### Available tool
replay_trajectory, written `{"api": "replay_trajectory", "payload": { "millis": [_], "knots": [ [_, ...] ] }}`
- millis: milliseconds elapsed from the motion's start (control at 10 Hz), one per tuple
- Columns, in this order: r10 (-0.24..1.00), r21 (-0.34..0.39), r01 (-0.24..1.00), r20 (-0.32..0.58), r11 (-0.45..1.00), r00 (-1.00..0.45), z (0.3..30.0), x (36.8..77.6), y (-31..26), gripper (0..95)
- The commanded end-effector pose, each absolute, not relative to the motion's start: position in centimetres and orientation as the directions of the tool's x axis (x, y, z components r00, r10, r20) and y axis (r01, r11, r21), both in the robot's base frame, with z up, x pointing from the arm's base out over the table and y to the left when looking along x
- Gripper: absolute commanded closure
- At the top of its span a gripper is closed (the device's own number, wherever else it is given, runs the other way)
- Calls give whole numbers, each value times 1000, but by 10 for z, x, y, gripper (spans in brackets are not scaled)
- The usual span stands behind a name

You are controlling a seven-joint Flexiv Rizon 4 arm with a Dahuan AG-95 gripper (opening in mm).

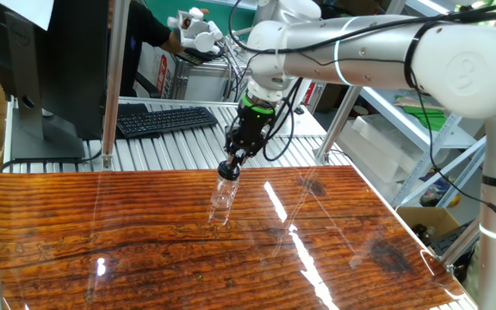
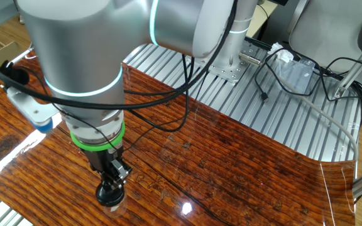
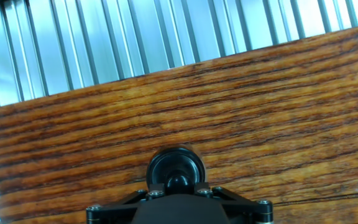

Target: Screw the lid onto the jar

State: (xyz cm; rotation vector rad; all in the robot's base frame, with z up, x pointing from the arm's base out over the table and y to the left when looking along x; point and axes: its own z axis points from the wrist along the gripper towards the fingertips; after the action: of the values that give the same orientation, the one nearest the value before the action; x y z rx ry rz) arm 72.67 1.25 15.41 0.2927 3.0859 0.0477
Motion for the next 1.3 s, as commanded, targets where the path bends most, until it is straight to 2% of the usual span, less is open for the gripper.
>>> {"api": "replay_trajectory", "payload": {
  "millis": [100,900,1300],
  "knots": [
    [174,-2,174,-44,985,-984,154,728,13,950],
    [164,-28,165,-49,986,-985,150,729,15,950],
    [159,-3,159,-68,987,-985,151,727,15,950]
  ]
}}
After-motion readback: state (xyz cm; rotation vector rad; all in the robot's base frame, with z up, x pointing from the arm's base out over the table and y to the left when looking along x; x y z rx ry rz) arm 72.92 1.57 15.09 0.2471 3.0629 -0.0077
